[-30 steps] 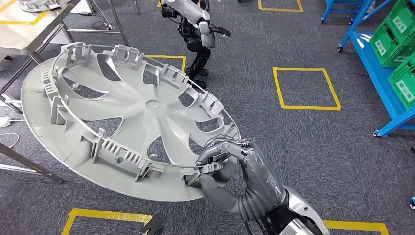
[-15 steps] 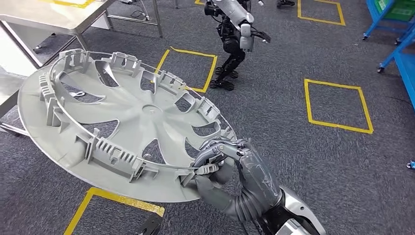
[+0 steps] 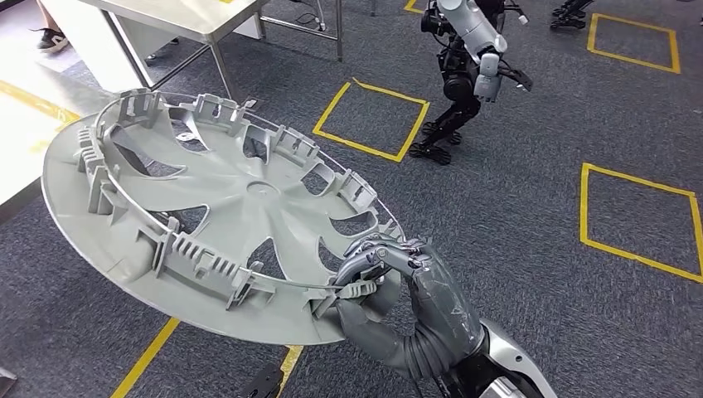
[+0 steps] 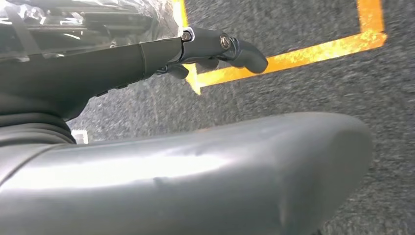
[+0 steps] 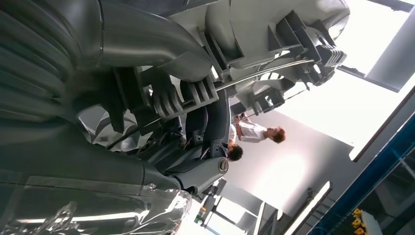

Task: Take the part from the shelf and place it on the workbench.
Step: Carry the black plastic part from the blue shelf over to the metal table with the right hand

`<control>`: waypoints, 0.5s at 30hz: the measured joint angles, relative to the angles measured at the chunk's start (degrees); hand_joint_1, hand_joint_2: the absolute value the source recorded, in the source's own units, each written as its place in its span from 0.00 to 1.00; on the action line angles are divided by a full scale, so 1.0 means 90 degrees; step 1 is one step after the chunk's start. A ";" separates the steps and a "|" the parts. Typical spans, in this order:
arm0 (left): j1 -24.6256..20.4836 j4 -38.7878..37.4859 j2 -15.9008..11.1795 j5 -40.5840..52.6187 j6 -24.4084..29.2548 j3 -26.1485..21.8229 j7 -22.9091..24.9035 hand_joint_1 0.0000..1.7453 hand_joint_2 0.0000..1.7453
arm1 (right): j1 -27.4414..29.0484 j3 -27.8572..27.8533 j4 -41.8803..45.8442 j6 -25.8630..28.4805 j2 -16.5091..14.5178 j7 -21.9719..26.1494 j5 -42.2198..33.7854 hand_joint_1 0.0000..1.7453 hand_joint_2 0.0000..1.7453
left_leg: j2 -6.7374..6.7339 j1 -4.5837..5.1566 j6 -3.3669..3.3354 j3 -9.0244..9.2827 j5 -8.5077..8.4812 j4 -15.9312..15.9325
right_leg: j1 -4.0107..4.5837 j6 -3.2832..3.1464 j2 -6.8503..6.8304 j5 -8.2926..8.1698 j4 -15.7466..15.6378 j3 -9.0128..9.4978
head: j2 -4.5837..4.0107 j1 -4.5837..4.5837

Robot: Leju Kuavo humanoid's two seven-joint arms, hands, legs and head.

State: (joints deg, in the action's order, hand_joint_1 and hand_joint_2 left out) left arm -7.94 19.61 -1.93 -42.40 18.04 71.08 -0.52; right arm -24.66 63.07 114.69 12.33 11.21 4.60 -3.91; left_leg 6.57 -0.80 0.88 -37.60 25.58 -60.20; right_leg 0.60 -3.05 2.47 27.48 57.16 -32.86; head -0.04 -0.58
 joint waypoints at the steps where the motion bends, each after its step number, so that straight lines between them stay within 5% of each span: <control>1: -0.0002 -0.0001 -0.0001 -0.0002 0.0000 0.0001 0.0001 0.00 1.00 | 0.0002 -0.0001 0.0006 0.0004 -0.0001 -0.0005 0.0002 1.00 1.00 | -0.0211 0.0015 0.0021 -0.0092 0.0138 -0.0211 | -0.0014 0.0002 -0.0103 -0.0025 -0.0071 0.0050 | 0.0000 0.0015; 3: -0.0018 -0.0001 -0.0002 -0.0003 -0.0001 0.0001 0.0001 0.00 1.00 | 0.0006 -0.0001 0.0012 0.0012 -0.0002 -0.0008 0.0006 1.00 1.00 | -0.0553 0.0000 0.0093 -0.0407 0.0513 -0.0926 | -0.0012 -0.0003 -0.0299 -0.0021 -0.0102 0.0094 | 0.0000 0.0040; 5: -0.0020 -0.0002 -0.0005 -0.0005 -0.0001 0.0000 0.0001 0.00 1.00 | 0.0016 0.0004 0.0012 0.0016 -0.0002 -0.0011 0.0007 1.00 1.00 | -0.0638 -0.0058 0.0184 -0.0625 0.0670 -0.1441 | -0.0025 0.0020 -0.0494 0.0011 -0.0081 0.0098 | 0.0000 0.0046; 6: -0.0012 -0.0002 -0.0010 -0.0007 -0.0002 0.0001 0.0001 0.00 1.00 | 0.0023 0.0007 0.0012 0.0016 -0.0002 -0.0013 0.0007 1.00 1.00 | -0.0664 -0.0091 0.0230 -0.0580 0.0584 -0.1384 | -0.0040 0.0046 -0.0585 0.0033 -0.0062 0.0098 | 0.0000 0.0049; 9: -0.0010 -0.0001 -0.0017 -0.0012 -0.0003 0.0001 -0.0002 0.00 1.00 | 0.0034 0.0008 0.0012 0.0017 -0.0003 -0.0018 0.0008 1.00 1.00 | -0.0920 -0.0135 0.0338 -0.0004 0.0112 -0.0334 | -0.0076 0.0178 -0.0815 0.0158 0.0084 0.0089 | 0.0000 0.0072; 11: -0.0019 0.0002 -0.0004 -0.0015 -0.0005 0.0000 -0.0008 0.00 1.00 | 0.0034 0.0006 0.0015 0.0018 -0.0003 -0.0017 0.0013 1.00 1.00 | -0.1013 -0.0100 0.0246 0.0166 0.0063 -0.0019 | -0.0057 0.0259 -0.0912 0.0231 0.0183 0.0072 | 0.0000 0.0083; 13: -0.0011 0.0001 -0.0007 -0.0021 -0.0005 -0.0001 -0.0010 0.00 1.00 | 0.0034 0.0004 0.0017 0.0019 -0.0002 -0.0018 0.0016 1.00 1.00 | -0.0894 -0.0073 0.0090 0.0143 0.0065 -0.0036 | -0.0061 0.0298 -0.0989 0.0248 0.0204 0.0073 | 0.0000 0.0067; 15: 0.0000 -0.0002 -0.0020 -0.0027 -0.0004 -0.0002 -0.0011 0.00 1.00 | 0.0033 0.0000 0.0018 0.0019 -0.0002 -0.0018 0.0018 1.00 1.00 | -0.0777 -0.0072 0.0000 0.0134 0.0052 -0.0027 | -0.0106 0.0339 -0.0875 0.0364 0.0316 0.0044 | 0.0000 0.0047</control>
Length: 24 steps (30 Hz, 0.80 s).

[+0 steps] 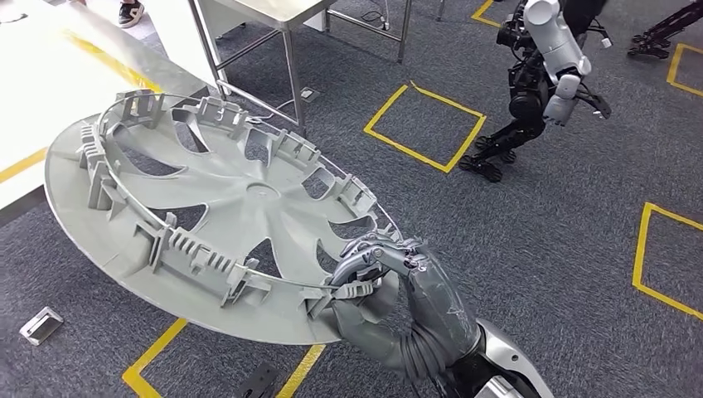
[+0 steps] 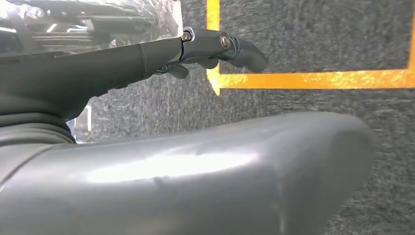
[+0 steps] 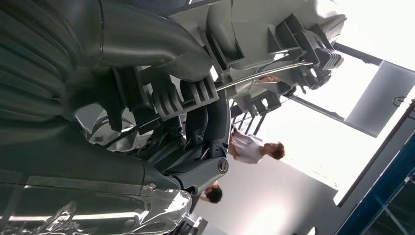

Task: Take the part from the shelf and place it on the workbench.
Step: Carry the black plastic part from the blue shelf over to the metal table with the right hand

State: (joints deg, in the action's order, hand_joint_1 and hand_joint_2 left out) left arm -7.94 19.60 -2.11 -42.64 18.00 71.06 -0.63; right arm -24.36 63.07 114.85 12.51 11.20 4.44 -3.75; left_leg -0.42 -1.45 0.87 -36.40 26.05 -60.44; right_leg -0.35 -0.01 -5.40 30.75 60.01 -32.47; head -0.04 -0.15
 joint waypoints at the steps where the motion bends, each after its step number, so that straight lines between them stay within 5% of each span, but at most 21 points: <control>1: -0.0006 -0.0001 -0.0005 -0.0002 0.0001 0.0000 -0.0001 0.00 1.00 | 0.0000 -0.0002 0.0001 0.0001 0.0001 0.0001 0.0001 1.00 1.00 | 0.0060 -0.0002 -0.0042 0.0001 -0.0008 0.0006 | -0.0017 0.0012 0.0150 0.0142 0.0211 -0.0091 | 0.0000 -0.0010; 4: -0.0027 -0.0001 -0.0011 -0.0009 -0.0001 0.0000 -0.0004 0.00 1.00 | 0.0005 -0.0003 -0.0001 0.0002 0.0014 0.0001 0.0001 1.00 1.00 | 0.0256 0.0026 -0.0119 -0.0018 -0.0028 0.0009 | -0.0023 -0.0016 0.0534 0.0648 0.1391 -0.0693 | 0.0000 -0.0052; 6: -0.0025 -0.0001 -0.0014 -0.0016 0.0000 0.0000 -0.0006 0.00 1.00 | 0.0009 0.0000 -0.0004 0.0001 0.0026 0.0000 0.0001 1.00 1.00 | 0.0423 0.0063 -0.0139 -0.0024 -0.0039 0.0009 | 0.0004 -0.0089 0.0587 0.0589 0.1693 -0.0915 | 0.0000 -0.0056; 8: -0.0024 0.0000 -0.0015 -0.0022 0.0001 0.0000 -0.0007 0.00 1.00 | 0.0009 -0.0001 -0.0004 0.0001 0.0031 0.0001 0.0001 1.00 1.00 | 0.0601 0.0074 -0.0150 -0.0023 -0.0052 0.0010 | 0.0063 -0.0193 0.0714 0.0132 0.1093 -0.0698 | 0.0000 -0.0056; 10: -0.0027 0.0002 0.0002 -0.0023 0.0001 -0.0001 -0.0009 0.00 1.00 | 0.0005 -0.0005 -0.0002 0.0002 0.0031 0.0005 0.0001 1.00 1.00 | 0.0765 0.0058 -0.0130 -0.0042 -0.0077 0.0012 | 0.0111 -0.0293 0.1005 -0.0219 0.0291 -0.0347 | 0.0000 -0.0052; 12: -0.0022 0.0004 0.0024 -0.0024 0.0001 -0.0001 -0.0010 0.00 1.00 | 0.0001 -0.0007 -0.0002 0.0002 0.0031 0.0009 0.0001 1.00 1.00 | 0.0909 0.0016 -0.0067 -0.0084 -0.0117 0.0025 | 0.0141 -0.0338 0.1132 -0.0284 -0.0031 -0.0205 | 0.0000 -0.0064; 14: -0.0005 0.0003 0.0024 -0.0024 0.0001 0.0000 -0.0009 0.00 1.00 | -0.0003 -0.0008 -0.0002 0.0001 0.0027 0.0014 0.0000 1.00 1.00 | 0.1034 -0.0012 0.0004 -0.0108 -0.0156 0.0064 | 0.0142 -0.0341 0.0988 -0.0329 -0.0133 -0.0166 | 0.0000 -0.0078; 15: 0.0004 0.0002 0.0020 -0.0025 0.0002 0.0000 -0.0009 0.00 1.00 | -0.0005 -0.0008 -0.0003 0.0001 0.0023 0.0017 -0.0001 1.00 1.00 | 0.0983 0.0004 0.0029 -0.0129 -0.0135 0.0055 | 0.0128 -0.0335 0.0900 -0.0368 -0.0224 -0.0120 | 0.0000 -0.0076; 17: -0.0003 0.0001 0.0012 -0.0026 0.0007 0.0000 -0.0008 0.00 1.00 | -0.0009 -0.0009 -0.0004 0.0002 0.0013 0.0027 -0.0002 1.00 1.00 | 0.0645 0.0046 0.0064 -0.0271 0.0106 -0.0260 | 0.0094 -0.0325 0.0698 -0.0452 -0.0410 -0.0024 | 0.0000 -0.0042; 20: -0.0029 -0.0001 0.0010 -0.0026 0.0013 -0.0001 -0.0008 0.00 1.00 | -0.0002 -0.0008 -0.0007 0.0020 0.0011 0.0041 -0.0004 1.00 1.00 | 0.0182 0.0042 0.0141 -0.0702 0.0661 -0.1361 | 0.0095 -0.0322 0.0401 -0.0449 -0.0431 0.0003 | 0.0000 -0.0004; 22: -0.0015 -0.0001 0.0000 -0.0027 0.0013 0.0000 -0.0005 0.00 1.00 | 0.0006 -0.0002 -0.0012 0.0022 0.0012 0.0045 -0.0011 1.00 1.00 | 0.0112 0.0010 0.0208 -0.0689 0.0623 -0.1486 | 0.0076 -0.0295 0.0229 -0.0422 -0.0398 -0.0007 | 0.0000 0.0005; 24: -0.0009 -0.0002 -0.0022 -0.0027 0.0016 0.0000 -0.0001 0.00 1.00 | 0.0008 0.0003 -0.0019 0.0021 0.0011 0.0048 -0.0019 1.00 1.00 | -0.0030 -0.0023 0.0274 -0.0256 0.0275 -0.0759 | 0.0046 -0.0232 0.0075 -0.0369 -0.0327 -0.0014 | 0.0000 0.0016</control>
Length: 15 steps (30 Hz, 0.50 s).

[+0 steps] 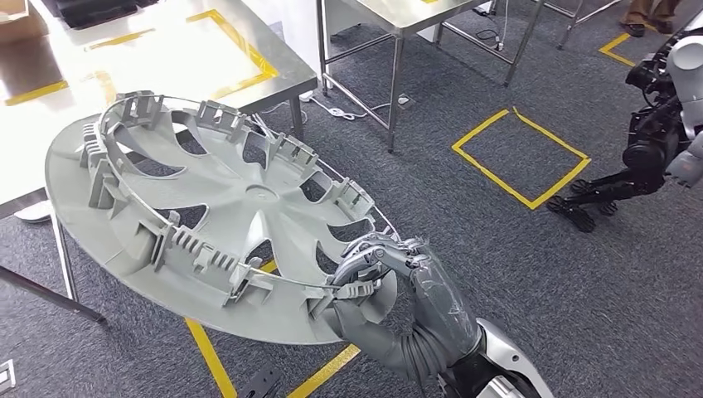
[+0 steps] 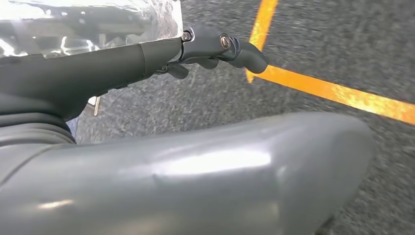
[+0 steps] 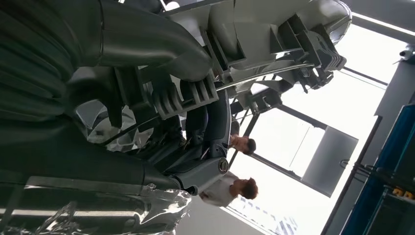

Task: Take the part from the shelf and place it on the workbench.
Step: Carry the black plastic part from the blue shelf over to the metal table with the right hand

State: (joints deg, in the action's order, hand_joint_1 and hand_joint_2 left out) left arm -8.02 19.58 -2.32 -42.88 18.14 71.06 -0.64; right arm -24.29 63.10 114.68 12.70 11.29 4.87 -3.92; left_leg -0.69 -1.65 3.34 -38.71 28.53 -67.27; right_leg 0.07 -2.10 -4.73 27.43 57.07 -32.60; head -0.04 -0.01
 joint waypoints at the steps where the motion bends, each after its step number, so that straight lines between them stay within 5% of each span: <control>1: -0.0008 0.0001 -0.0005 0.0000 0.0001 0.0000 0.0001 0.00 1.00 | -0.0001 -0.0001 -0.0003 0.0000 0.0000 0.0005 -0.0002 1.00 1.00 | -0.0136 0.0015 0.0004 0.0236 -0.0118 0.0397 | 0.0005 0.0045 -0.0067 0.0037 0.0053 -0.0009 | 0.0000 0.0019; 3: -0.0031 0.0002 -0.0005 0.0000 0.0003 -0.0001 0.0001 0.00 1.00 | -0.0007 -0.0004 -0.0004 0.0000 -0.0002 0.0015 -0.0002 1.00 1.00 | -0.0288 0.0056 -0.0109 0.0468 -0.0184 0.0830 | 0.0028 0.0119 -0.0184 0.0095 0.0144 -0.0030 | 0.0000 0.0035; 6: -0.0014 0.0001 -0.0018 -0.0005 0.0004 -0.0002 0.0001 0.00 1.00 | -0.0011 -0.0008 -0.0004 0.0000 -0.0002 0.0019 -0.0002 1.00 1.00 | -0.0126 0.0079 -0.0320 0.0430 -0.0197 0.0837 | 0.0020 0.0179 -0.0267 0.0137 0.0192 -0.0044 | 0.0000 0.0004; 8: -0.0010 0.0001 -0.0022 -0.0009 0.0004 -0.0002 0.0001 0.00 1.00 | -0.0012 -0.0012 -0.0002 0.0000 -0.0001 0.0022 -0.0002 1.00 1.00 | 0.0007 0.0066 -0.0396 0.0412 -0.0228 0.0847 | -0.0023 0.0224 0.0013 0.0357 0.0481 -0.0157 | 0.0000 -0.0015; 10: -0.0029 0.0001 -0.0021 -0.0010 0.0005 -0.0002 0.0001 0.00 1.00 | -0.0008 -0.0013 -0.0002 0.0000 0.0004 0.0024 -0.0002 1.00 1.00 | 0.0146 0.0068 -0.0445 0.0394 -0.0246 0.0848 | -0.0044 0.0244 0.0370 0.0742 0.1226 -0.0497 | 0.0000 -0.0051; 12: -0.0039 0.0001 -0.0020 -0.0010 0.0005 -0.0002 0.0001 0.00 1.00 | 0.0000 -0.0009 -0.0009 0.0000 0.0010 0.0024 -0.0002 1.00 1.00 | 0.0309 0.0092 -0.0470 0.0384 -0.0256 0.0847 | -0.0038 0.0222 0.0472 0.0946 0.1920 -0.0860 | 0.0000 -0.0073; 13: -0.0037 0.0001 -0.0021 -0.0010 0.0005 -0.0002 0.0001 0.00 1.00 | 0.0002 -0.0008 -0.0013 0.0000 0.0013 0.0024 -0.0002 1.00 1.00 | 0.0400 0.0107 -0.0476 0.0383 -0.0259 0.0846 | -0.0030 0.0190 0.0491 0.0871 0.1980 -0.0922 | 0.0000 -0.0075; 15: -0.0034 0.0001 -0.0021 -0.0007 0.0005 -0.0002 0.0001 0.00 1.00 | 0.0001 -0.0008 -0.0019 0.0000 0.0013 0.0024 -0.0002 1.00 1.00 | 0.0582 0.0123 -0.0481 0.0384 -0.0268 0.0846 | -0.0003 0.0091 0.0608 0.0419 0.1397 -0.0716 | 0.0000 -0.0075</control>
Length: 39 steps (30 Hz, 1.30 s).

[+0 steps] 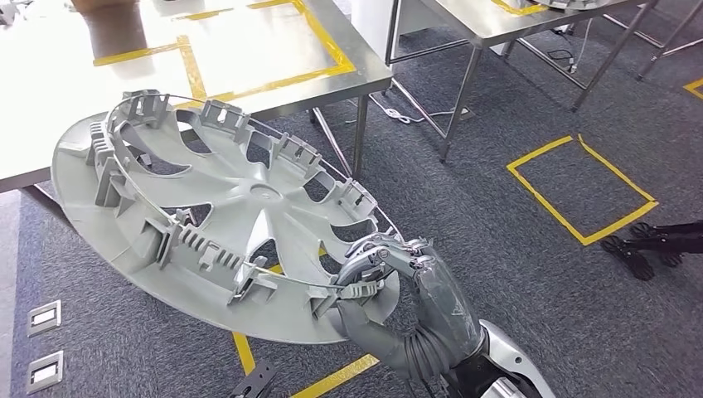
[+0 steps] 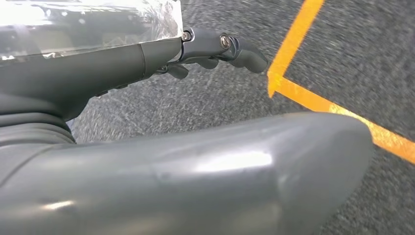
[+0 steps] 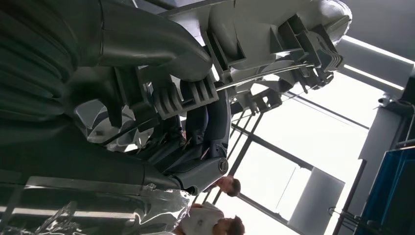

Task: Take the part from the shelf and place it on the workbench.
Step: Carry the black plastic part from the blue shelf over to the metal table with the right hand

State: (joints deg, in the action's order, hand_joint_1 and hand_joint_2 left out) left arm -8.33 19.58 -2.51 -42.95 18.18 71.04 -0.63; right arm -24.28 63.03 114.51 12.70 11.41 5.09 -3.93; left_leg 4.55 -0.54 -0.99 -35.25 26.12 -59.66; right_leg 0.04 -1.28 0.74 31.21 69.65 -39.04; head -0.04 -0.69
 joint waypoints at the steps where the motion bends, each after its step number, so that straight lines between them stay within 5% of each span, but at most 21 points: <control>1: 0.0001 0.0001 0.0006 0.0002 0.0001 0.0000 0.0000 0.00 1.00 | -0.0001 -0.0001 0.0000 0.0000 0.0001 0.0001 0.0000 1.00 1.00 | 0.0083 -0.0006 0.0005 -0.0004 -0.0007 0.0001 | 0.0015 -0.0067 0.0162 -0.0225 -0.0445 0.0187 | 0.0000 0.0003; 4: 0.0008 0.0002 0.0032 0.0007 0.0006 -0.0002 -0.0001 0.00 1.00 | -0.0010 -0.0002 0.0001 -0.0002 0.0003 0.0003 0.0000 1.00 1.00 | 0.0304 -0.0066 0.0078 -0.0062 -0.0048 0.0011 | 0.0052 -0.0177 0.0477 -0.0457 -0.1148 0.0484 | 0.0000 -0.0002; 6: 0.0025 0.0001 0.0033 0.0009 0.0009 -0.0002 -0.0001 0.00 1.00 | -0.0017 -0.0003 0.0002 -0.0004 0.0001 0.0002 0.0000 1.00 1.00 | 0.0419 -0.0091 0.0155 -0.0100 -0.0079 0.0039 | 0.0049 -0.0172 0.0328 -0.0481 -0.1270 0.0531 | 0.0000 -0.0027; 8: 0.0036 0.0000 0.0028 0.0015 0.0016 -0.0001 -0.0001 0.00 1.00 | -0.0020 -0.0004 0.0001 -0.0005 -0.0004 0.0002 0.0000 1.00 1.00 | 0.0176 -0.0051 0.0218 -0.0174 0.0049 -0.0083 | 0.0016 -0.0152 0.0143 -0.0533 -0.1444 0.0620 | 0.0000 0.0015; 10: 0.0024 0.0000 0.0024 0.0026 0.0021 0.0000 0.0001 0.00 1.00 | -0.0021 -0.0003 0.0000 -0.0004 -0.0005 0.0002 0.0000 1.00 1.00 | -0.0240 -0.0027 0.0280 -0.0415 0.0414 -0.0671 | 0.0007 -0.0146 -0.0044 -0.0555 -0.1519 0.0678 | 0.0000 0.0079; 12: 0.0014 -0.0001 0.0018 0.0033 0.0020 0.0000 0.0002 0.00 1.00 | -0.0017 0.0000 -0.0002 -0.0005 -0.0004 0.0002 -0.0002 1.00 1.00 | -0.0393 -0.0054 0.0355 -0.0686 0.0691 -0.1369 | 0.0002 -0.0145 -0.0242 -0.0529 -0.1491 0.0681 | 0.0000 0.0106; 14: 0.0022 -0.0003 0.0009 0.0034 0.0018 0.0000 0.0002 0.00 1.00 | -0.0010 0.0007 -0.0010 -0.0014 -0.0003 0.0001 -0.0007 1.00 1.00 | -0.0447 -0.0091 0.0424 -0.0634 0.0564 -0.1364 | -0.0015 -0.0116 -0.0413 -0.0484 -0.1440 0.0678 | 0.0000 0.0117; 16: 0.0020 -0.0006 0.0001 0.0036 0.0016 0.0000 0.0002 0.00 1.00 | -0.0007 0.0009 -0.0015 -0.0022 -0.0003 0.0000 -0.0013 1.00 1.00 | -0.0631 -0.0099 0.0474 -0.0244 0.0233 -0.0648 | -0.0035 -0.0053 -0.0559 -0.0419 -0.1357 0.0676 | 0.0000 0.0134; 19: 0.0002 -0.0007 0.0007 0.0041 0.0004 -0.0001 0.0002 0.00 1.00 | -0.0015 0.0005 -0.0015 -0.0027 -0.0003 0.0002 -0.0019 1.00 1.00 | -0.0845 -0.0038 0.0324 0.0059 0.0122 -0.0039 | 0.0009 0.0047 -0.0741 -0.0334 -0.1225 0.0648 | 0.0000 0.0161; 21: 0.0015 -0.0007 0.0002 0.0041 -0.0001 -0.0001 0.0006 0.00 1.00 | -0.0017 0.0004 -0.0015 -0.0029 -0.0003 0.0000 -0.0019 1.00 1.00 | -0.0719 -0.0031 0.0175 0.0033 0.0095 -0.0036 | 0.0016 0.0087 -0.0830 -0.0320 -0.1205 0.0643 | 0.0000 0.0135; 23: 0.0026 -0.0007 -0.0002 0.0042 -0.0001 -0.0002 0.0009 0.00 1.00 | -0.0022 0.0002 -0.0015 -0.0029 -0.0002 -0.0003 -0.0019 1.00 1.00 | -0.0595 -0.0046 0.0086 0.0012 0.0061 -0.0024 | -0.0021 0.0137 -0.0647 -0.0177 -0.1049 0.0589 | 0.0000 0.0107; 26: 0.0005 -0.0007 0.0004 0.0044 -0.0002 -0.0002 0.0009 0.00 1.00 | -0.0021 -0.0001 -0.0016 -0.0028 -0.0001 -0.0003 -0.0019 1.00 1.00 | -0.0404 -0.0051 0.0005 -0.0023 0.0023 -0.0017 | -0.0055 0.0172 -0.0179 0.0398 0.0036 0.0104 | 0.0000 0.0043; 28: 0.0005 -0.0007 0.0005 0.0044 -0.0002 -0.0002 0.0010 0.00 1.00 | -0.0009 0.0002 -0.0017 -0.0029 0.0001 -0.0004 -0.0021 1.00 1.00 | -0.0253 -0.0027 -0.0016 -0.0038 0.0008 -0.0018 | -0.0047 0.0146 -0.0126 0.0519 0.0587 -0.0182 | 0.0000 0.0020; 30: 0.0008 -0.0007 0.0004 0.0041 -0.0007 -0.0002 0.0010 0.00 1.00 | -0.0004 0.0002 -0.0017 -0.0026 0.0004 -0.0005 -0.0024 1.00 1.00 | -0.0111 0.0004 -0.0031 -0.0039 -0.0004 -0.0019 | -0.0026 0.0057 -0.0086 0.0169 0.0229 -0.0048 | 0.0000 0.0015; 32: 0.0009 -0.0007 0.0013 0.0036 -0.0015 -0.0002 0.0007 0.00 1.00 | -0.0009 0.0001 -0.0017 -0.0010 0.0005 -0.0003 -0.0027 1.00 1.00 | -0.0002 0.0027 -0.0027 -0.0045 -0.0017 -0.0020 | 0.0020 -0.0088 0.0018 -0.0259 -0.0627 0.0325 | 0.0000 0.0015; 34: 0.0019 -0.0007 0.0024 0.0027 -0.0019 -0.0004 0.0002 0.00 1.00 | -0.0016 -0.0003 -0.0017 0.0016 0.0004 0.0005 -0.0038 1.00 1.00 | 0.0065 0.0009 0.0020 -0.0080 -0.0042 -0.0019 | 0.0064 -0.0169 0.0093 -0.0392 -0.1106 0.0523 | 0.0000 0.0016; 39: 0.0039 -0.0007 0.0028 0.0013 -0.0027 -0.0002 0.0000 0.00 1.00 | -0.0001 -0.0004 -0.0017 0.0041 0.0004 0.0016 -0.0049 1.00 1.00 | 0.0066 -0.0010 0.0041 -0.0110 -0.0020 -0.0034 | 0.0066 0.0027 0.0105 -0.0367 -0.1216 0.0538 | 0.0000 0.0021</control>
State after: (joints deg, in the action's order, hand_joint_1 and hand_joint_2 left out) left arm -7.98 19.52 -2.25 -42.83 17.94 71.01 -0.63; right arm -24.29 62.99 114.36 13.07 11.45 5.23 -4.37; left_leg 5.14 -0.64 -0.62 -36.24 25.94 -59.97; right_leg 0.64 -1.03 1.69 27.90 58.70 -34.20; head -0.04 -0.50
